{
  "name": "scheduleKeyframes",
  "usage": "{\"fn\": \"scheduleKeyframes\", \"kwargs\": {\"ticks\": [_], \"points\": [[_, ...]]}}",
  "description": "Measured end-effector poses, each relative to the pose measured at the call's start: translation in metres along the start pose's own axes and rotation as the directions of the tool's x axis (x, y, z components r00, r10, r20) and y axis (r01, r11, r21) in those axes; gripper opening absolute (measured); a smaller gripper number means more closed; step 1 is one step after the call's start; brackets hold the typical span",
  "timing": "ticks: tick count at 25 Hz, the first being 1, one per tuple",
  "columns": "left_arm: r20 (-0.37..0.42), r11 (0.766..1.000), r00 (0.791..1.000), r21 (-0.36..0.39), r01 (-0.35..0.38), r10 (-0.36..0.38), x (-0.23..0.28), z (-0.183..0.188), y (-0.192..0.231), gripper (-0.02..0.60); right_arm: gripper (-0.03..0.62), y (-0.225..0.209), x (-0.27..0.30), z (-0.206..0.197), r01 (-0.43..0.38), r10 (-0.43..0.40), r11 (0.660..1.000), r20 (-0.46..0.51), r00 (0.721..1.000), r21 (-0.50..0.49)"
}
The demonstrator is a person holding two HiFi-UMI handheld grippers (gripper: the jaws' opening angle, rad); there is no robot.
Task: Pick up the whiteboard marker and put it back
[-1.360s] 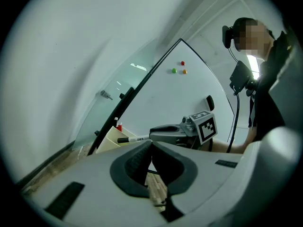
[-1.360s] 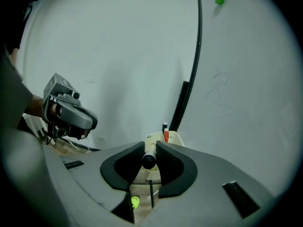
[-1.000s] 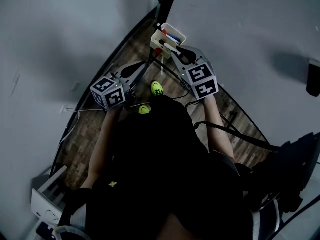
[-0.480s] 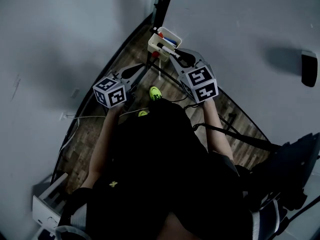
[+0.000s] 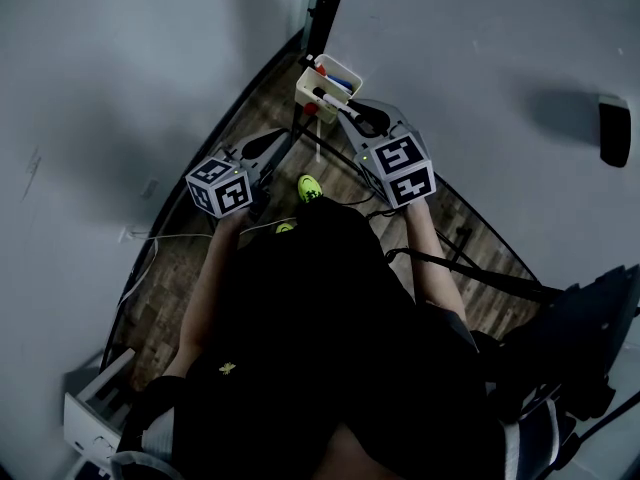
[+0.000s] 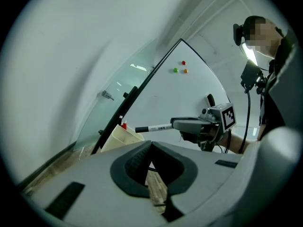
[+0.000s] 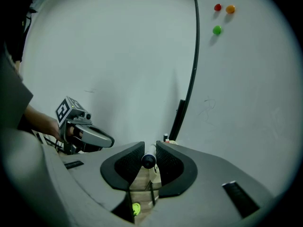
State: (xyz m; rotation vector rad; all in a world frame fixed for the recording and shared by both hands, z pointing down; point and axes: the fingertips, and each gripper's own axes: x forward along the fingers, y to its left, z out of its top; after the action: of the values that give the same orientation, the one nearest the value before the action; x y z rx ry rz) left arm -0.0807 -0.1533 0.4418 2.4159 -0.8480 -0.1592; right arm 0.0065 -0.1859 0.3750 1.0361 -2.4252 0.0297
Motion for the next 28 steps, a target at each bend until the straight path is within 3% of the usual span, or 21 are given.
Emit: {"fn": "scheduleKeyframes", "kwargs": {"ticks": [28], "points": [[0.016, 0.999, 1.000, -0.049, -0.011, 0.011, -0.012, 0.002, 0.015, 0.014, 0.087, -0.028, 0.014, 0.012, 0.061, -0.061, 0.998, 0.011, 0.998, 0.011]]}}
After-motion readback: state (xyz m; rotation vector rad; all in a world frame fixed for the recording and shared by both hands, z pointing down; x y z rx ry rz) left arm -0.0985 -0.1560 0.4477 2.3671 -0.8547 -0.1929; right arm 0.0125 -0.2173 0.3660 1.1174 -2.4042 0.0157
